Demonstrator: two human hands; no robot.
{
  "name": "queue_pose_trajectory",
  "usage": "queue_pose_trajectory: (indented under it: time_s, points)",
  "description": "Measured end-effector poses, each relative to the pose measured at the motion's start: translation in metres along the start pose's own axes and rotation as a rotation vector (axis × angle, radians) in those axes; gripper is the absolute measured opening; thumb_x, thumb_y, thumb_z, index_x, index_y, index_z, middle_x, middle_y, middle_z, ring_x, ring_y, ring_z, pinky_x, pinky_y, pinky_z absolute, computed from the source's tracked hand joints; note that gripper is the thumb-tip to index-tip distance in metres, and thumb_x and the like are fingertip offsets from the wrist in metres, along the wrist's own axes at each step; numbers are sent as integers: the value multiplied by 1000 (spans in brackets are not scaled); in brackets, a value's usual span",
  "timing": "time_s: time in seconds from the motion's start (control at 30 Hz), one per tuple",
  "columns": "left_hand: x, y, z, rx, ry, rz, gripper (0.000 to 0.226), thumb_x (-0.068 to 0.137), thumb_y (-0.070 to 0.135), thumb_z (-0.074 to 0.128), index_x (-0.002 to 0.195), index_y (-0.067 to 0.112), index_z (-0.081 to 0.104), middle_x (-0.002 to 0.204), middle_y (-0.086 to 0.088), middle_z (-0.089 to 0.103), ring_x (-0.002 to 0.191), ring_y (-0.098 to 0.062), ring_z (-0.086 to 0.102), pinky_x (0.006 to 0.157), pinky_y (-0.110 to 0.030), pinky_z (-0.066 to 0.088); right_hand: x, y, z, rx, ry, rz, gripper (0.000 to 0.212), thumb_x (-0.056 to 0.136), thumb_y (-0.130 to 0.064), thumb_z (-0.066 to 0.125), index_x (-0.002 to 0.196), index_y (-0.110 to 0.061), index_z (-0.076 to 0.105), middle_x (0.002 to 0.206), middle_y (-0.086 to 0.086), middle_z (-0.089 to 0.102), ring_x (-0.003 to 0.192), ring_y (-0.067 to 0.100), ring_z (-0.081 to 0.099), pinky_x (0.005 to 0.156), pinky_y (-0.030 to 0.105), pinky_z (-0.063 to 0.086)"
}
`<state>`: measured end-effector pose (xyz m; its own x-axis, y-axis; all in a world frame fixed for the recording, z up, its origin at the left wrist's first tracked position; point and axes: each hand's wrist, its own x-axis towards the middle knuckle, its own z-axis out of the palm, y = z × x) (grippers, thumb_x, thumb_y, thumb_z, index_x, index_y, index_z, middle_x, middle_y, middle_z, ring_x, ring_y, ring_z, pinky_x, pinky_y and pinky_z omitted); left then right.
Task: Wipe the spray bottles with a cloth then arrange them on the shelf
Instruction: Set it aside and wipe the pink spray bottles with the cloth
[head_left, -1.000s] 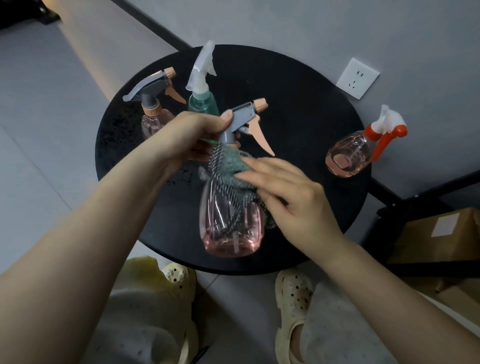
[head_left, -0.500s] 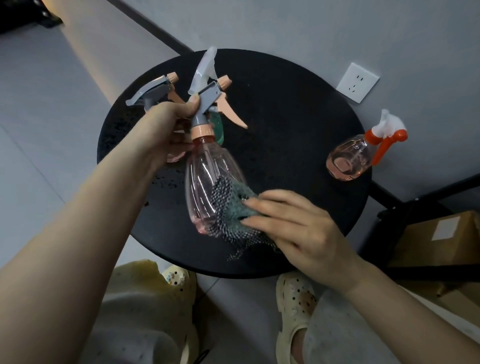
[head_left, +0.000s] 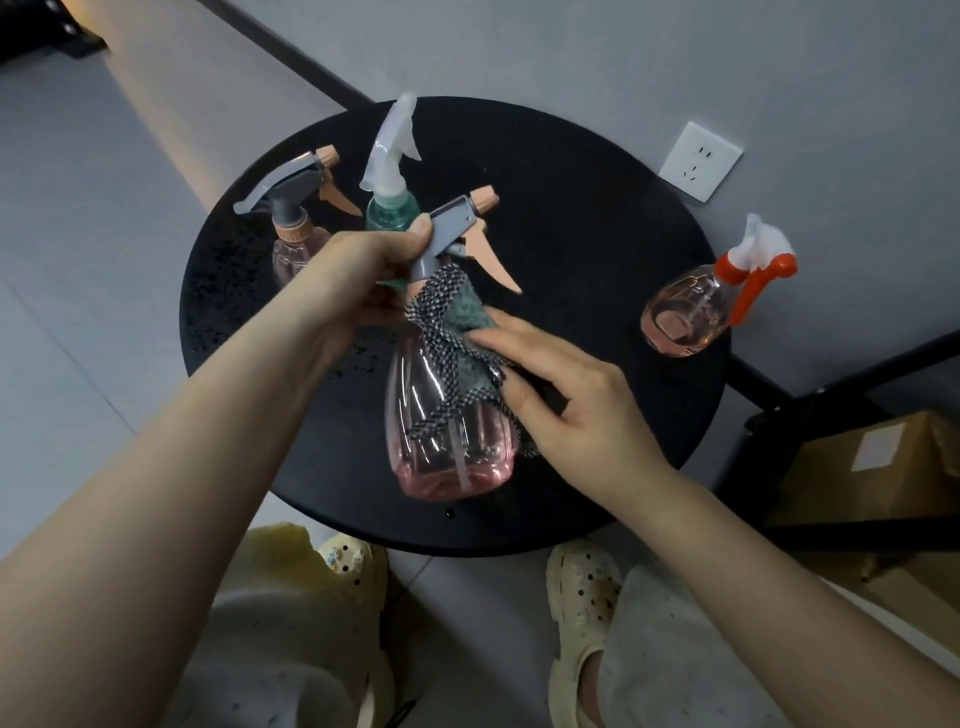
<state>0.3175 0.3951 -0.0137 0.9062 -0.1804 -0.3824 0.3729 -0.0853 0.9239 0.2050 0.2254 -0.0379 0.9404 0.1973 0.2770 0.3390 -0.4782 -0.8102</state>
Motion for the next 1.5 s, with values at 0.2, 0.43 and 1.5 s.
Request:
queue_pose_trajectory:
  time_s: [0.2, 0.43, 1.5]
  points:
    - [3, 6, -21, -69, 161, -19, 22, 88, 39, 60, 85, 17, 58, 79, 3, 63, 69, -14, 59, 63, -32, 50, -19, 10, -5, -109, 11, -193, 28, 86, -8, 58, 112, -15, 66, 123, -6, 57, 118, 11, 54, 103, 23, 40]
    - [3, 3, -7, -18, 75, -9, 23, 91, 37, 57, 77, 18, 59, 61, 9, 66, 53, -5, 62, 48, -17, 48, -16, 10, -5, -293, -44, -361, 27, 90, -4, 58, 114, -8, 67, 127, -4, 54, 122, 22, 52, 105, 30, 41]
    - [-18, 7, 17, -129, 55, 45, 18, 84, 27, 66, 89, 10, 63, 44, 9, 57, 41, -3, 54, 50, -20, 46, -15, 7, 7, -393, 1, 19, 84, 78, -54, 62, 144, -27, 18, 152, -3, 16, 138, 19, 25, 107, 37, 35]
